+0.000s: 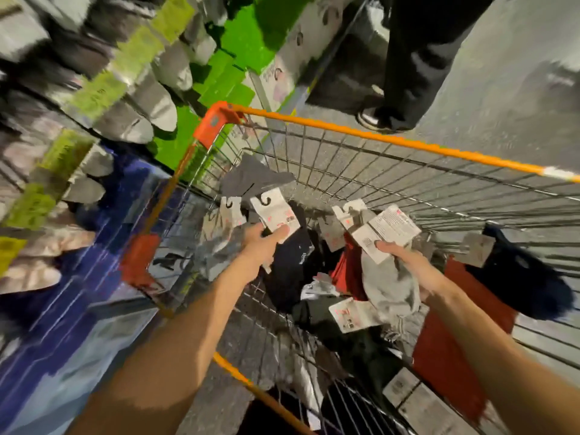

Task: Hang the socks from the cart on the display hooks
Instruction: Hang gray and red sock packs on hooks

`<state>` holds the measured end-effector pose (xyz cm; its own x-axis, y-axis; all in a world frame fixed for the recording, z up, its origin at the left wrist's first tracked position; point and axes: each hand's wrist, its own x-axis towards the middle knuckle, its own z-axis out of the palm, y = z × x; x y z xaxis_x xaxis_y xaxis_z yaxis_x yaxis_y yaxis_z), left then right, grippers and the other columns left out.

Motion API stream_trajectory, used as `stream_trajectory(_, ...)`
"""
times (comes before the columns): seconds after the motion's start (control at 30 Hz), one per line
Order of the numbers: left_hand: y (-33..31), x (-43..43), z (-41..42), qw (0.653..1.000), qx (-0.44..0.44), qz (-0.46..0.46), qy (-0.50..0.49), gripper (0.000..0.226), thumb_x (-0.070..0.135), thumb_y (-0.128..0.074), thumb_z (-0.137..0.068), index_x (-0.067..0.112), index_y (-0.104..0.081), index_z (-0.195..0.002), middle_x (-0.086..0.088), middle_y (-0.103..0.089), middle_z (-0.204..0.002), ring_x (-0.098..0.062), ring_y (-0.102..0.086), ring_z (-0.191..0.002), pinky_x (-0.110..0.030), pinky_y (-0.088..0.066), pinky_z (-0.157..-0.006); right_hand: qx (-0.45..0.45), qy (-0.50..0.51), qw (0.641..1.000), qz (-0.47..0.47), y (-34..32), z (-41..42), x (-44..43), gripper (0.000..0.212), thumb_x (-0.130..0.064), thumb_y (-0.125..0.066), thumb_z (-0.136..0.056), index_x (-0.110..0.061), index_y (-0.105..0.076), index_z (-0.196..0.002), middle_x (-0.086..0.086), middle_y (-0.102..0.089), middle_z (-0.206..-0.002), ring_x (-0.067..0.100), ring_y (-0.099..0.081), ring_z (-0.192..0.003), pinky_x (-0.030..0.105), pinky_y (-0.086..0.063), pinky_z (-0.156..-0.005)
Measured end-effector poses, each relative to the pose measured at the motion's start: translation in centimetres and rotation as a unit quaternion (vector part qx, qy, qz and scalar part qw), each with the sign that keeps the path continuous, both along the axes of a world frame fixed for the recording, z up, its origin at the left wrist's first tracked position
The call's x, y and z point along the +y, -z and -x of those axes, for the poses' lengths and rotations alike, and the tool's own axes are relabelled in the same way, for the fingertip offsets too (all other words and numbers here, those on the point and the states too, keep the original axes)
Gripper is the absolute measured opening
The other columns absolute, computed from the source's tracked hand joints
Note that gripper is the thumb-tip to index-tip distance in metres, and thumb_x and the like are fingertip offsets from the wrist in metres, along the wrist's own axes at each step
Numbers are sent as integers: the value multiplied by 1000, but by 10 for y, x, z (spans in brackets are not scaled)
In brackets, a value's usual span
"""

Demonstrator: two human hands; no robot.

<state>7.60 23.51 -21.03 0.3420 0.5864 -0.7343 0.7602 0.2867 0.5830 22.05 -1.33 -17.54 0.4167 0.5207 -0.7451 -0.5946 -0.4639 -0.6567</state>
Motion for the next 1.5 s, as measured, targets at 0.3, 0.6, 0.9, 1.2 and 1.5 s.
stream_trajectory(0.3,-204,8,59,973,-210,100,0,17,13,-56,-98,11,-68,-110,3,-77,-83,-11,-73,-77,-27,-59,-74,-51,-60,993,-86,-124,46,58,87,-63,-89,-49,-18,-69,-122,5,-73,-119,24,-71,-105,42,-54,-93)
stream_trajectory(0.6,-418,-38,246,927,-327,-156,-100,21,28,-70,-90,20,-72,-109,-3,-74,-115,-23,-67,-113,-44,-46,-108,-135,-173,933,-285,-347,209,113,38,-34,-77,-77,-8,-71,-103,13,-77,-92,16,-73,-74,27,-59,-70)
stream_trajectory(0.9,-536,-98,409,853,-377,-309,-185,19,20,-60,-98,14,-72,-112,-1,-75,-111,-13,-70,-105,-29,-52,-99,-94,-283,863,-408,-466,350,109,47,-15,-68,-76,-4,-64,-121,11,-77,-89,20,-74,-71,26,-57,-57)
stream_trajectory(1.2,-575,-114,481,811,-389,-368,-237,27,29,-61,-98,17,-68,-120,4,-75,-111,-11,-70,-104,-30,-53,-96,-124,-333,821,-447,-528,423,130,67,-24,-78,-63,-13,-62,-127,11,-76,-106,29,-75,-92,38,-55,-79)
stream_trajectory(1.5,-612,-79,505,785,-406,-383,-269,21,30,-60,-98,23,-66,-117,4,-76,-107,-13,-72,-102,-32,-56,-93,-163,-396,763,-484,-578,451,185,113,-66,-95,-29,-30,-58,-130,1,-73,-118,26,-71,-107,51,-50,-102)
